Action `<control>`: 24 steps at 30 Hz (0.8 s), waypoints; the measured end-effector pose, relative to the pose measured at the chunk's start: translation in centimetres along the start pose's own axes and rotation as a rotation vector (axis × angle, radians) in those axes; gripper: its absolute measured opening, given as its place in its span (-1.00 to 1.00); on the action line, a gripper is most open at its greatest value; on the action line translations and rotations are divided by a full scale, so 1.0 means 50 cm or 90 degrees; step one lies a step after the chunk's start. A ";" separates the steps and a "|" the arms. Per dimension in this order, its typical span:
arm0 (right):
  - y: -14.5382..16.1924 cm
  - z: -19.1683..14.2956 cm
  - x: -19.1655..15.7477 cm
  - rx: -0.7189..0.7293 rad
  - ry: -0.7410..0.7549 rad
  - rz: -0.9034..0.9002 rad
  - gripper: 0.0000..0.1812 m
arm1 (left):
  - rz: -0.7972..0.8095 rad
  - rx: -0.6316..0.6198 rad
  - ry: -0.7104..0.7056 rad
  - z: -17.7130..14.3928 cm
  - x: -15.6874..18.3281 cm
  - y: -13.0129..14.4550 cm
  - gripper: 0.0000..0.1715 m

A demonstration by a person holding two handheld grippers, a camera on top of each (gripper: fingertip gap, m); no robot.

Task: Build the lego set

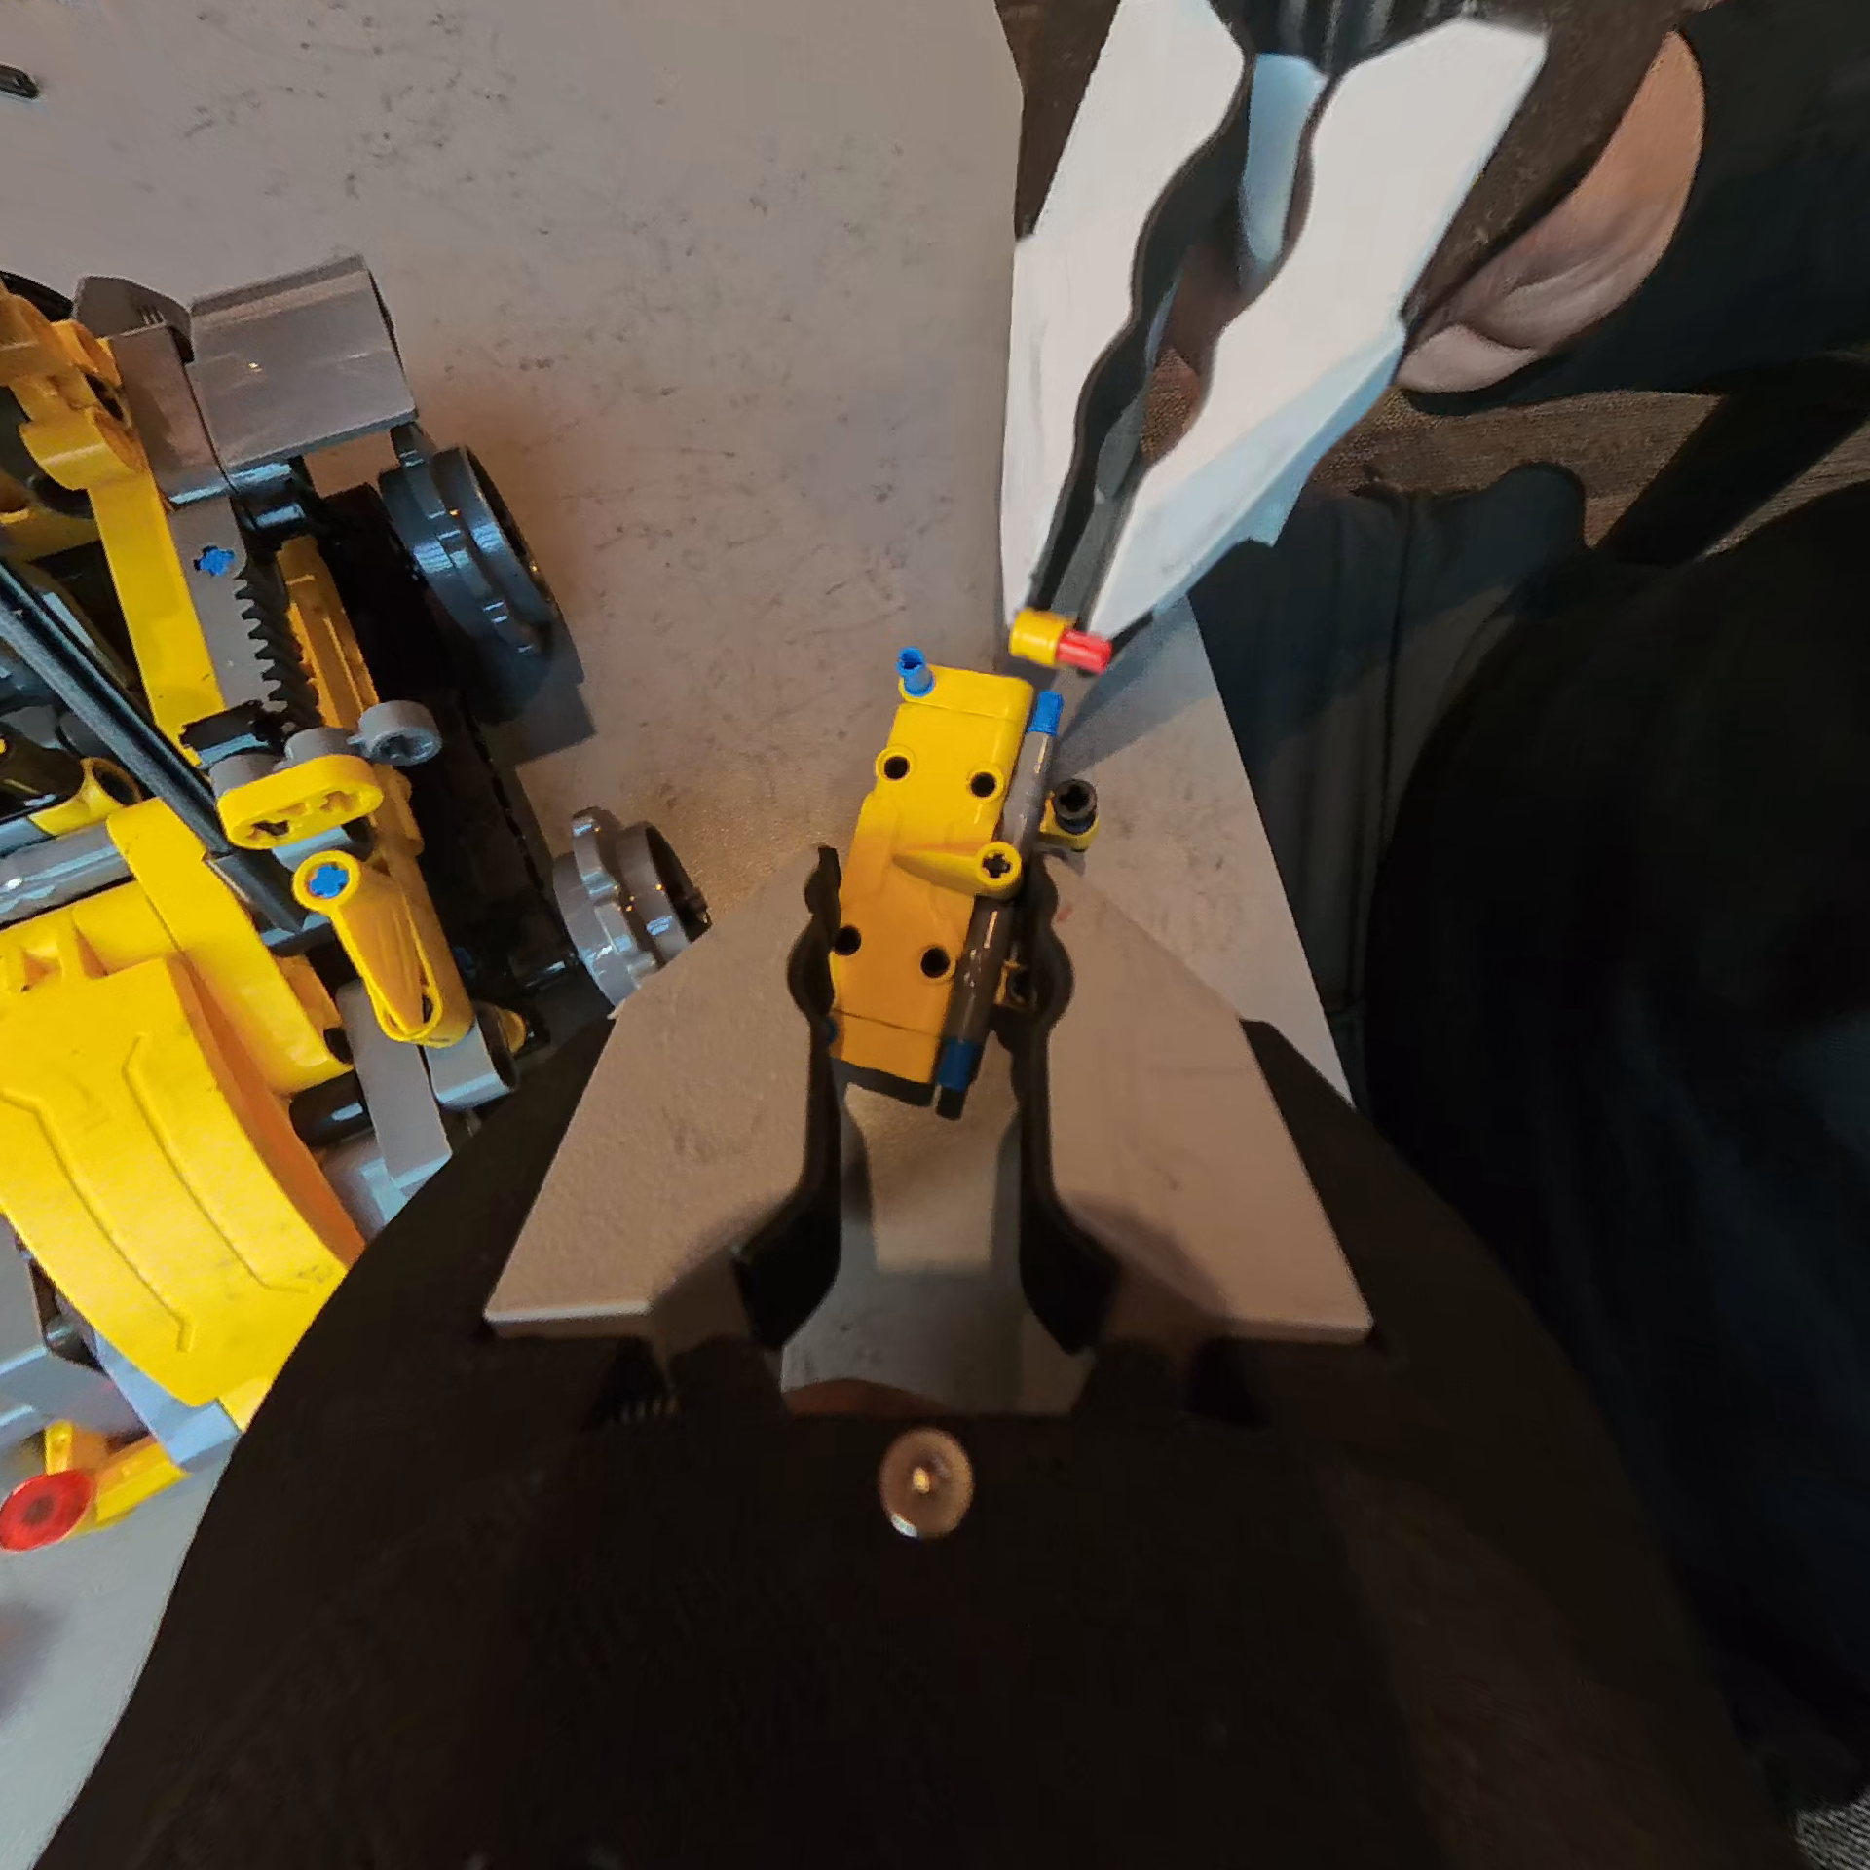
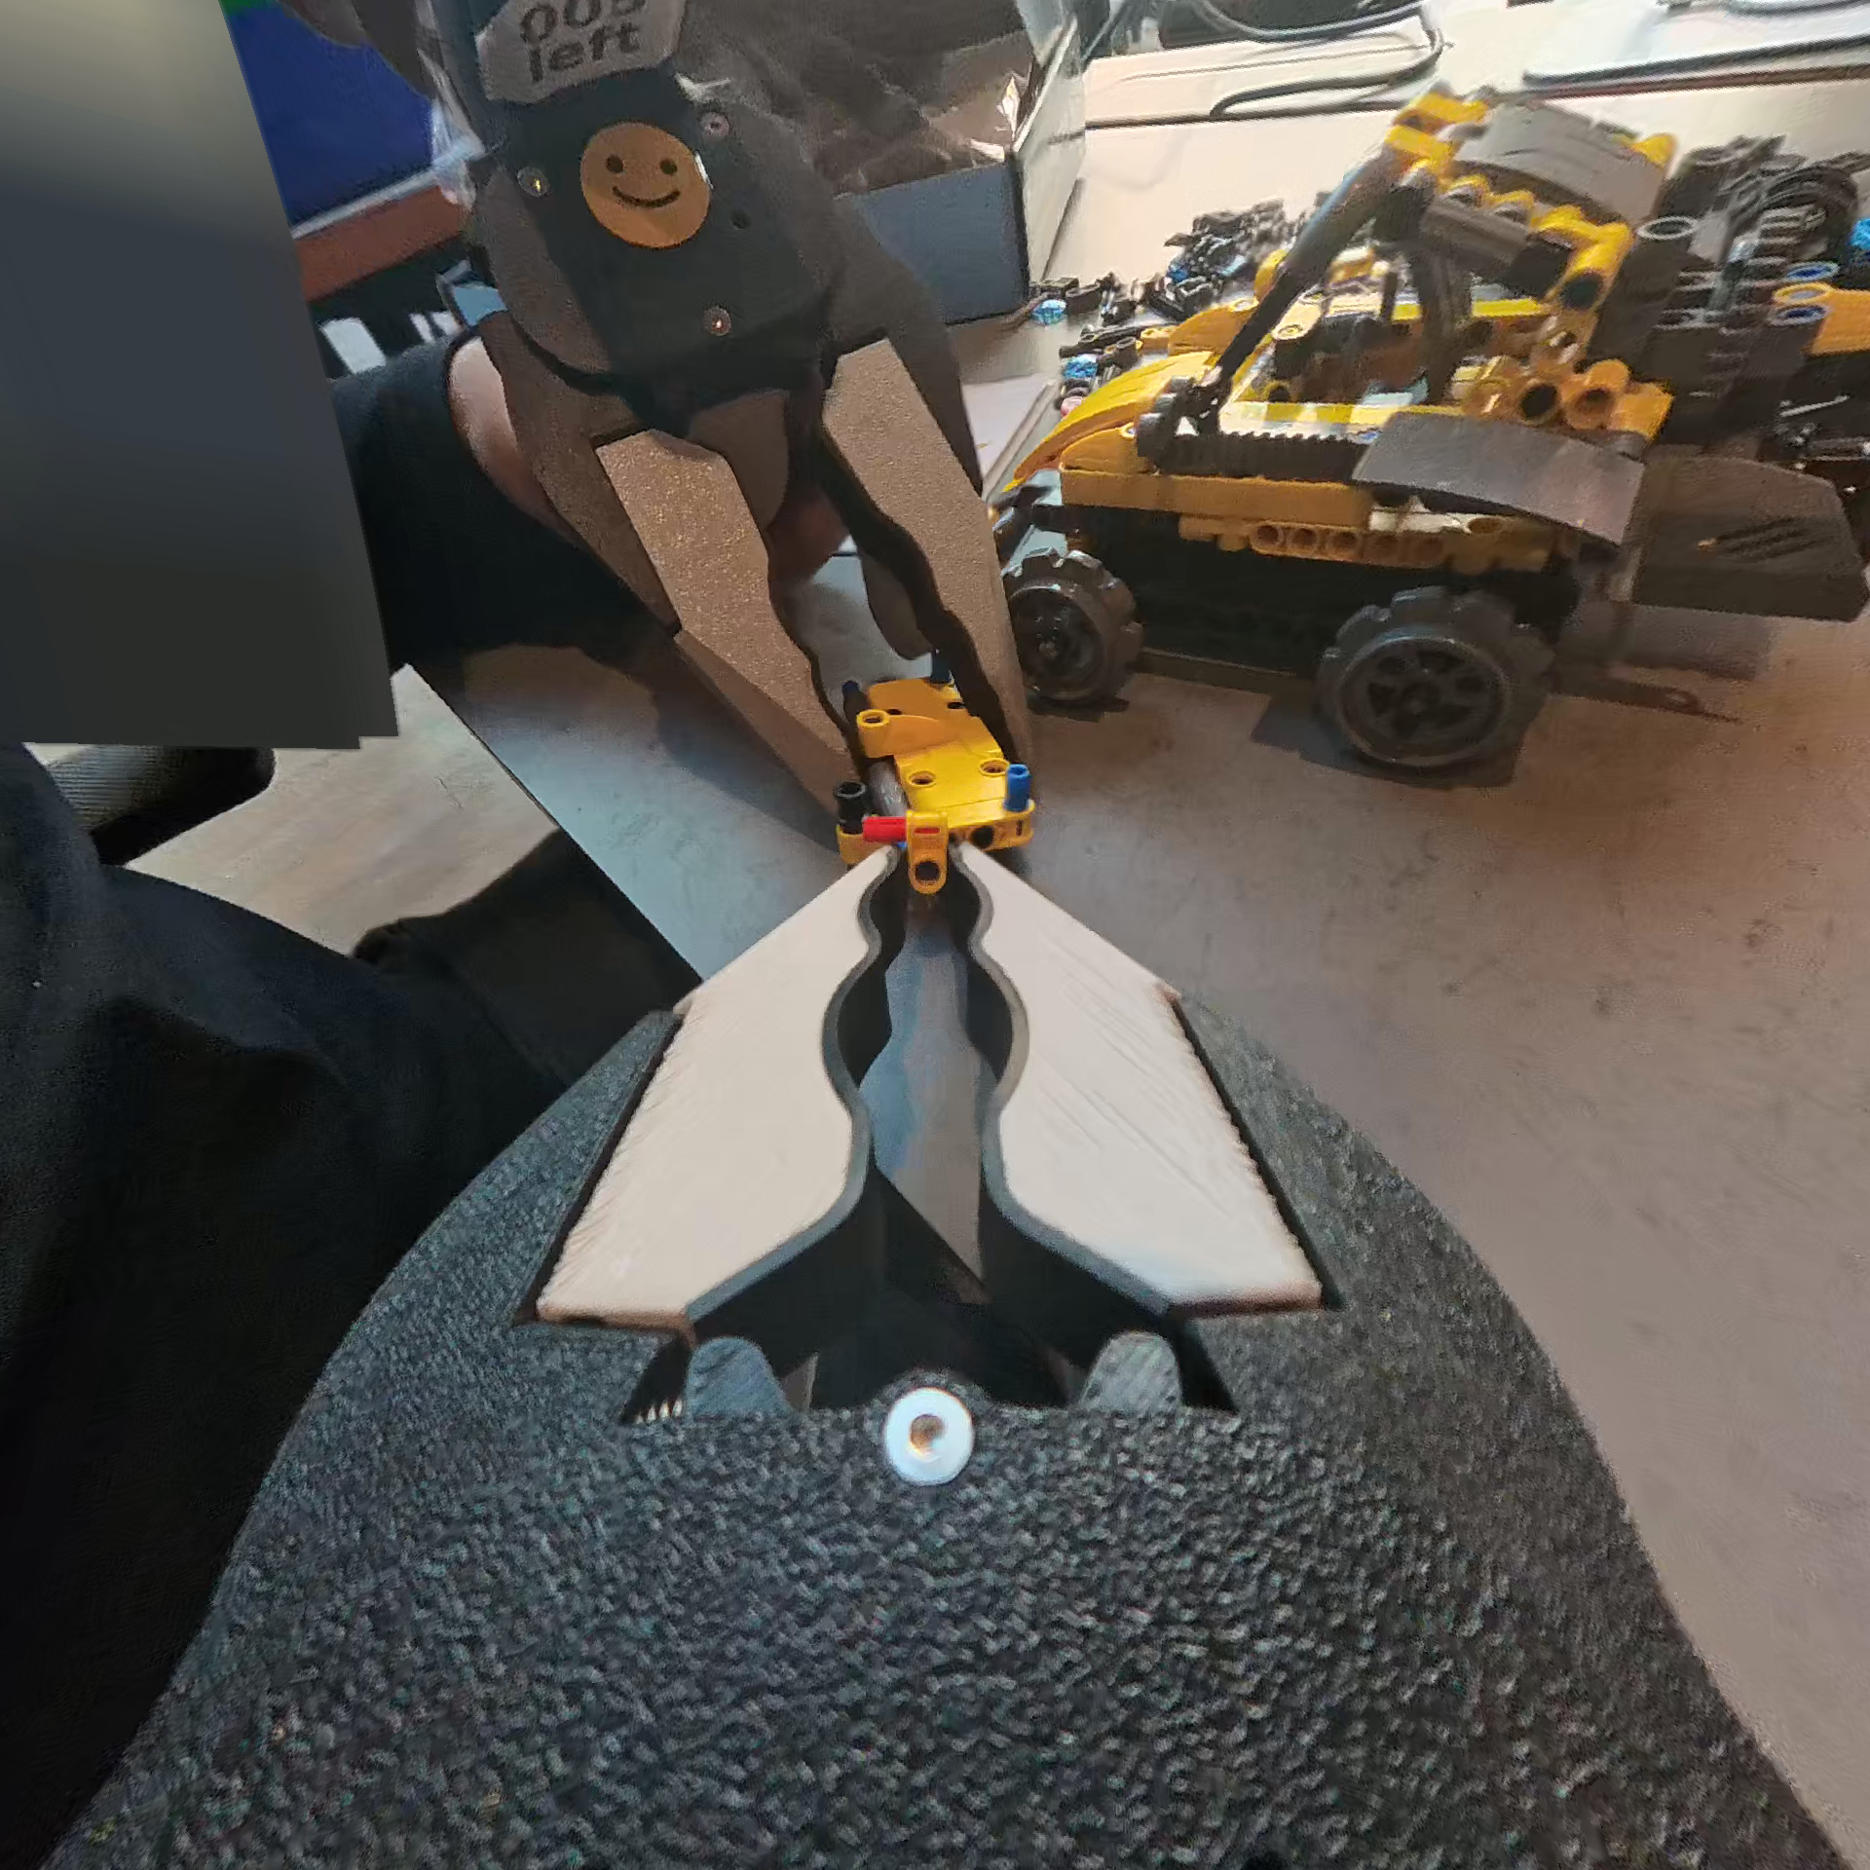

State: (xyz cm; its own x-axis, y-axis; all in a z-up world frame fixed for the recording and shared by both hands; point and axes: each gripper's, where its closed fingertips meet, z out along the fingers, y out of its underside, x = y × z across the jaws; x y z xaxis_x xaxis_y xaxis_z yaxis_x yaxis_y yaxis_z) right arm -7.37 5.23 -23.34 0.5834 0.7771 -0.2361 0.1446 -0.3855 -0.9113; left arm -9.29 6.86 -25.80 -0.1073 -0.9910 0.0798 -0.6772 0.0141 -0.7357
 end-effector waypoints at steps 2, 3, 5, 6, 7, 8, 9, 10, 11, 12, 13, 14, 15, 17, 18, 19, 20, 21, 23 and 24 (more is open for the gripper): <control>-0.014 -0.009 0.001 0.034 -0.025 0.035 -0.92 | 0.003 -0.001 -0.001 0.000 0.000 0.000 -0.61; -0.021 -0.013 0.002 0.048 -0.038 0.055 -0.92 | 0.002 -0.001 -0.001 0.000 0.000 0.000 -0.61; -0.032 -0.020 0.007 0.068 -0.046 0.075 -0.92 | 0.000 -0.002 0.000 0.000 0.000 0.000 -0.61; -0.038 -0.024 0.010 0.076 -0.042 0.077 -0.92 | -0.001 -0.002 0.000 0.000 0.000 0.000 -0.61; -0.044 -0.028 0.010 0.085 -0.039 0.075 -0.92 | 0.000 -0.002 -0.001 0.000 -0.001 0.000 -0.61; -0.049 -0.034 0.010 0.093 -0.037 0.072 -0.92 | 0.001 -0.003 -0.003 0.000 -0.001 0.000 -0.61; -0.054 -0.040 0.010 0.099 -0.033 0.069 -0.92 | 0.005 -0.004 -0.008 -0.001 -0.002 0.001 -0.60; -0.058 -0.046 0.011 0.104 -0.028 0.067 -0.92 | 0.011 -0.006 -0.014 -0.002 -0.003 0.002 -0.60; -0.060 -0.053 0.012 0.109 -0.024 0.065 -0.92 | 0.018 -0.007 -0.021 -0.004 -0.004 0.003 -0.60; -0.063 -0.060 0.012 0.113 -0.022 0.065 -0.92 | 0.027 -0.009 -0.028 -0.006 -0.006 0.004 -0.61; -0.065 -0.068 0.013 0.117 -0.021 0.067 -0.92 | 0.034 -0.012 -0.034 -0.009 -0.007 0.006 -0.61; -0.068 -0.075 0.014 0.121 -0.020 0.071 -0.92 | 0.039 -0.013 -0.039 -0.012 -0.009 0.006 -0.61; -0.071 -0.083 0.016 0.126 -0.019 0.076 -0.92 | 0.041 -0.009 -0.041 -0.015 -0.009 0.005 -0.60; -0.078 -0.097 0.019 0.140 -0.019 0.085 -0.92 | 0.038 0.000 -0.037 -0.020 -0.007 0.001 -0.57; -0.081 -0.103 0.020 0.145 -0.022 0.089 -0.92 | 0.035 0.003 -0.034 -0.021 -0.006 0.000 -0.56; -0.082 -0.107 0.020 0.147 -0.024 0.094 -0.92 | 0.034 0.004 -0.032 -0.022 -0.006 0.000 -0.55; -0.083 -0.110 0.020 0.148 -0.024 0.098 -0.92 | 0.034 0.003 -0.030 -0.022 -0.005 0.001 -0.54; -0.083 -0.114 0.021 0.149 -0.023 0.100 -0.92 | 0.036 0.001 -0.030 -0.023 -0.005 0.001 -0.54; -0.084 -0.119 0.019 0.152 -0.020 0.099 -0.92 | 0.041 0.001 -0.034 -0.027 -0.006 0.001 -0.53; -0.085 -0.122 0.017 0.153 -0.019 0.098 -0.92 | 0.043 0.003 -0.036 -0.031 -0.006 0.000 -0.53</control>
State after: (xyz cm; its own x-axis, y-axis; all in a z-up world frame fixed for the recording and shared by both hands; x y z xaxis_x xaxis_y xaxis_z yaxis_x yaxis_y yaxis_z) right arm -2.62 4.49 -17.59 0.5597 0.7341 -0.3844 -0.1394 -0.3738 -0.9170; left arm -10.39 7.38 -24.79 -0.1114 -0.9937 -0.0080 -0.6665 0.0807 -0.7411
